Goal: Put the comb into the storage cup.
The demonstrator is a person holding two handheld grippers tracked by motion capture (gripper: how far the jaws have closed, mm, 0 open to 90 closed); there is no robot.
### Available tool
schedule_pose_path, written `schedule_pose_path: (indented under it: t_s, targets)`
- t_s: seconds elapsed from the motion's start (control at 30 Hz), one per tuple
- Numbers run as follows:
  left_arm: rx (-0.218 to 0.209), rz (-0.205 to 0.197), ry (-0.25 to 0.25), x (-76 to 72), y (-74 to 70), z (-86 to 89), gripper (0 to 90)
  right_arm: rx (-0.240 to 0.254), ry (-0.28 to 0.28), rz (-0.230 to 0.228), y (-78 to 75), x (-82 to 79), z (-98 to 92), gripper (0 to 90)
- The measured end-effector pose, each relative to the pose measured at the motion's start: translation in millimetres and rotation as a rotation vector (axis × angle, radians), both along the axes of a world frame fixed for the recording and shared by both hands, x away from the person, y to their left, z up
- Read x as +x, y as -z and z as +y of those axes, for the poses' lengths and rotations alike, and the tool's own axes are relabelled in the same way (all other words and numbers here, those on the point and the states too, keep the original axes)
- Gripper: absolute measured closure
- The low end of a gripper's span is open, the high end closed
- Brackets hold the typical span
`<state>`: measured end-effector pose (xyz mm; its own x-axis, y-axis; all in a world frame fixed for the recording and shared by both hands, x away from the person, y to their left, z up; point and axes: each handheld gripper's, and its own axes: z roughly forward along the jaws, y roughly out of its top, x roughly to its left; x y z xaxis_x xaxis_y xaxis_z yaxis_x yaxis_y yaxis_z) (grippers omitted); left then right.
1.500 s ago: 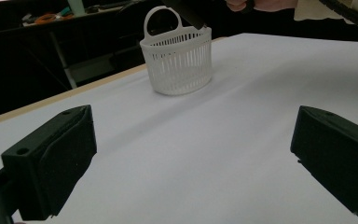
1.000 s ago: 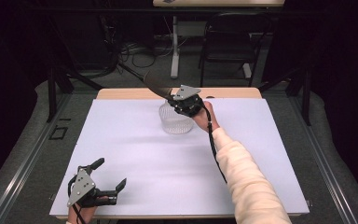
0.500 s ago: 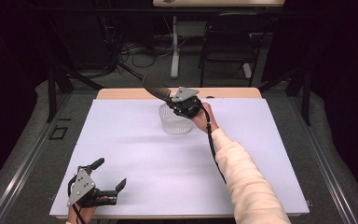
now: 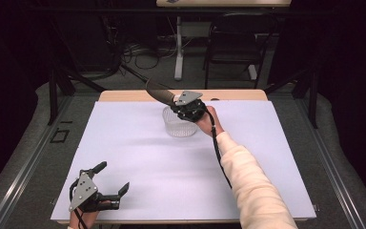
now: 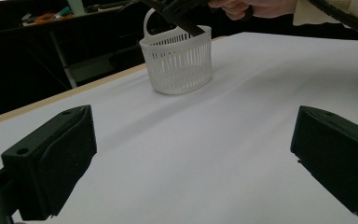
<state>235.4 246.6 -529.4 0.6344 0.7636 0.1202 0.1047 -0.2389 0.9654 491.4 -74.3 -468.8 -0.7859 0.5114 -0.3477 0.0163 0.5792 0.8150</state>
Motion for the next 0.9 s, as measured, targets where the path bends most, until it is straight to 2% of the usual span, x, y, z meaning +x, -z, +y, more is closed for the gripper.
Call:
schedule_pose_path:
  t_s: [0.47,0.9]
  targets:
    - [0.000,0.001,0.000,-0.2,0.1,-0.4,0.2,-0.004,0.001,0.004,0.2,0.3,-2.8,72.0]
    - [0.000,-0.001,0.001,-0.6,-0.1,0.0,0.2,-0.025,-0.002,0.029,9.9,2.7,1.0,71.8]
